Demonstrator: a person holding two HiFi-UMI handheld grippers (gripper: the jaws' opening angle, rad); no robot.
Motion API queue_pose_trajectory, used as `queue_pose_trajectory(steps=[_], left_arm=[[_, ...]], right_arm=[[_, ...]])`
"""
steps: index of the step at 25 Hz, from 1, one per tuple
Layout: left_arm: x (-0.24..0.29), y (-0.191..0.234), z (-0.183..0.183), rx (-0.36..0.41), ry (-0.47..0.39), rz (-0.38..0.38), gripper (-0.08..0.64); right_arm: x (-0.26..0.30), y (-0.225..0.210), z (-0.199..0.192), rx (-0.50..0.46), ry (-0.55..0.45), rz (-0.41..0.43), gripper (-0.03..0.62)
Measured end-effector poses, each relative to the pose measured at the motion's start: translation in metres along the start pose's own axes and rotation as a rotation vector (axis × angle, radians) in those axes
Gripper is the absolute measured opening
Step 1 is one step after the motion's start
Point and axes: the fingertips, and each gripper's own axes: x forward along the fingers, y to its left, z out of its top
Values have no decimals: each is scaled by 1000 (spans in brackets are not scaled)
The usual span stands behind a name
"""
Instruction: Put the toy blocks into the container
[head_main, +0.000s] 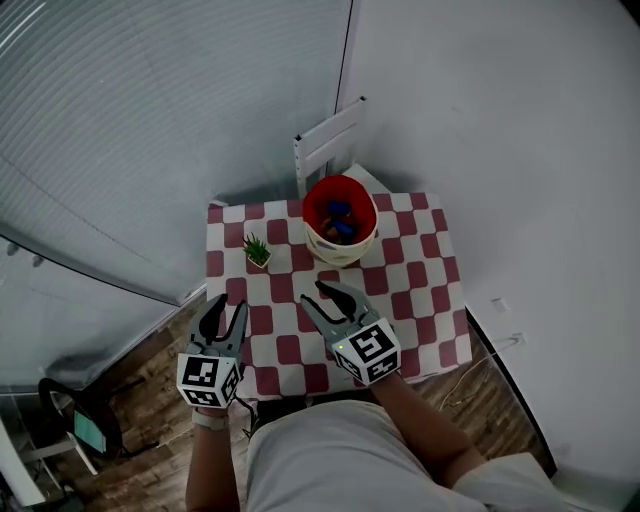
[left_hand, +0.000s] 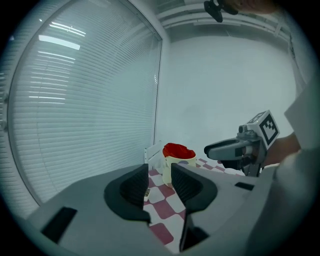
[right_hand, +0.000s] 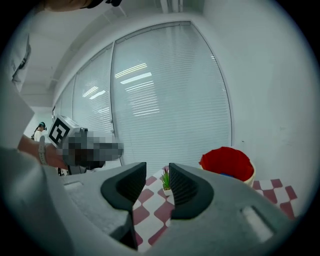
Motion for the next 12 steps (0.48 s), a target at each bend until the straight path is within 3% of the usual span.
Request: queue_pose_trajectory(steps=[12], left_arm=[[-41, 4, 17, -49, -99, 13, 133]], right_arm=[[7, 45, 35, -80, -74, 131, 143]])
